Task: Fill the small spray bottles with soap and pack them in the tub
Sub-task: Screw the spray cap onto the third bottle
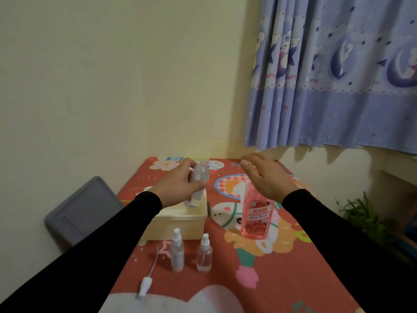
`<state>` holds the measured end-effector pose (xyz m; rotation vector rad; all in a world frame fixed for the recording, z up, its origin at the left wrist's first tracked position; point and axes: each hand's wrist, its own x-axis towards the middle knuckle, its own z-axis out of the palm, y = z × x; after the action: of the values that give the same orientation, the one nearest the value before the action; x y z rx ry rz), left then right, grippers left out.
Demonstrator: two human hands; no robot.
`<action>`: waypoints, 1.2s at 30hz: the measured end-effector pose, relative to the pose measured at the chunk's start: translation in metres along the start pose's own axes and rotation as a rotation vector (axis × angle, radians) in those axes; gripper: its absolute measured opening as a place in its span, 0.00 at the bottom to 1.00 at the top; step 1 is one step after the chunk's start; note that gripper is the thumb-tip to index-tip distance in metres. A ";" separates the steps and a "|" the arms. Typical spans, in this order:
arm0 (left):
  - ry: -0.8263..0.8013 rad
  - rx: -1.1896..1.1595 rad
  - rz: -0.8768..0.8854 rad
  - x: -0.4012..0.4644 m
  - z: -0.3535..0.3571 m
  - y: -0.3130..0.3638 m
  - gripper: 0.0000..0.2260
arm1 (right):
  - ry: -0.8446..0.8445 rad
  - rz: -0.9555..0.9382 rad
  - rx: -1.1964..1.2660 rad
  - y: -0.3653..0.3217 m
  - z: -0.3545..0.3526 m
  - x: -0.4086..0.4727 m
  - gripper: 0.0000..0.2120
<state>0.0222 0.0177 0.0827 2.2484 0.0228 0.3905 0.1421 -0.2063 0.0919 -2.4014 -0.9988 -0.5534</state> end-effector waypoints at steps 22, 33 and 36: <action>0.212 -0.041 -0.117 -0.088 -0.069 -0.076 0.12 | -0.532 -0.779 -0.101 -0.166 0.169 -0.092 0.16; 0.181 -0.044 -0.138 -0.089 -0.065 -0.086 0.14 | -0.608 -0.874 -0.089 -0.159 0.207 -0.095 0.12; 0.176 -0.054 -0.137 -0.087 -0.065 -0.088 0.13 | -0.529 -0.833 0.052 -0.161 0.197 -0.090 0.10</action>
<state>-0.0694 0.1108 0.0325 2.1385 0.2539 0.5074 0.0005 -0.0436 -0.0703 -2.0338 -2.2336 -0.1264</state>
